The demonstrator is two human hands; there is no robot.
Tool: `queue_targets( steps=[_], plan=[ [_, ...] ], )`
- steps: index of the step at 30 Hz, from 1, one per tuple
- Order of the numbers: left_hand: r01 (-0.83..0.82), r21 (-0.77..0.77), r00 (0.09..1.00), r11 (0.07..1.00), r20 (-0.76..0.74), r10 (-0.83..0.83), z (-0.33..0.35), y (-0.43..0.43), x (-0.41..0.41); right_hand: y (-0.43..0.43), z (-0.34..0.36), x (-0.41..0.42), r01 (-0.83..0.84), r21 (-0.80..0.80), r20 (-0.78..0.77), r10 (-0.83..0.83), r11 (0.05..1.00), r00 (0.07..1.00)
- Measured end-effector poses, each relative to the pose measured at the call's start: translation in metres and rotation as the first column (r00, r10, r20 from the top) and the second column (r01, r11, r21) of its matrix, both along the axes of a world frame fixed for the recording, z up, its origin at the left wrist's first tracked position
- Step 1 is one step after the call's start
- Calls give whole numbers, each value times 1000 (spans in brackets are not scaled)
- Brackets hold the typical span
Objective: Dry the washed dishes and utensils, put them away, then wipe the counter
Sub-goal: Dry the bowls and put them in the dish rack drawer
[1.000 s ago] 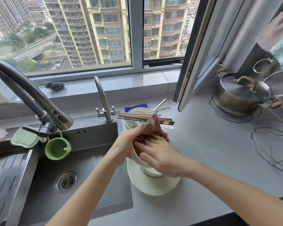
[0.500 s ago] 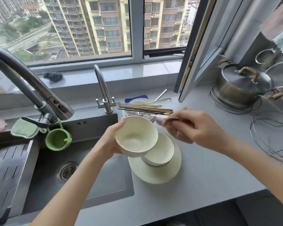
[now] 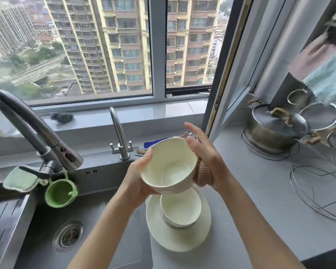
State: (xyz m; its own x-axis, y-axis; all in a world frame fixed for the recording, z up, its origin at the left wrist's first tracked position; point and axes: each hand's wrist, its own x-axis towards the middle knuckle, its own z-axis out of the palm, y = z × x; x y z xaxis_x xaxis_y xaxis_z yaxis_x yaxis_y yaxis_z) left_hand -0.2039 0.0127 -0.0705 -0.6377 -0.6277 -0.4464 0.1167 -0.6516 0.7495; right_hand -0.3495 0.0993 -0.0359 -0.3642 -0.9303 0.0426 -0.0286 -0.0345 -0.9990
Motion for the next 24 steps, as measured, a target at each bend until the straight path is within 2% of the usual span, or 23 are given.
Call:
queue_targets(
  steps=[2, 3, 5, 8, 11, 13, 14, 16, 18, 20, 22, 24],
  plan=[
    [28, -8, 999, 1000, -36, -28, 8, -2, 1, -7, 15, -10, -141, 151, 62, 133, 978, 989],
    [20, -20, 999, 1000, -44, -21, 11, -3, 1, -9, 18, -11, -154, 187, 74, 143, 970, 987],
    [-56, -73, 998, 996, -35, 54, 16, -4, -1, -9, 18, -7, -103, 183, 151, 75, 978, 986],
    [-249, -211, 968, 945, -22, 250, 18, 5, -9, -6, 4, 10, 11, 130, 364, -58, 991, 929],
    [-540, -370, 836, 756, -131, 533, 19, 25, -27, -9, -10, 40, 160, 41, 571, -154, 986, 807],
    [-629, -446, 767, 636, -226, 600, 19, 37, -36, -12, -14, 51, 219, 3, 635, -172, 976, 754],
    [-614, -491, 777, 618, -240, 582, 17, 40, -36, -13, -15, 50, 217, 19, 646, -178, 976, 742],
    [-479, -595, 858, 646, -163, 486, 14, 40, -26, -12, -15, 40, 183, 70, 659, -183, 981, 729],
    [-250, -654, 951, 714, -26, 309, 18, 25, -8, -6, -15, 29, 143, 87, 653, -165, 986, 739],
    [18, -597, 993, 802, 106, 57, 31, 2, 9, -1, -13, 20, 110, 104, 614, -151, 988, 775],
    [280, -493, 959, 824, 178, -219, 46, -17, 17, 6, -4, 13, 60, 162, 489, -133, 985, 862],
    [435, -439, 901, 787, 199, -387, 52, -25, 17, 10, 9, 10, -22, 239, 324, -58, 971, 944]
  ],
)
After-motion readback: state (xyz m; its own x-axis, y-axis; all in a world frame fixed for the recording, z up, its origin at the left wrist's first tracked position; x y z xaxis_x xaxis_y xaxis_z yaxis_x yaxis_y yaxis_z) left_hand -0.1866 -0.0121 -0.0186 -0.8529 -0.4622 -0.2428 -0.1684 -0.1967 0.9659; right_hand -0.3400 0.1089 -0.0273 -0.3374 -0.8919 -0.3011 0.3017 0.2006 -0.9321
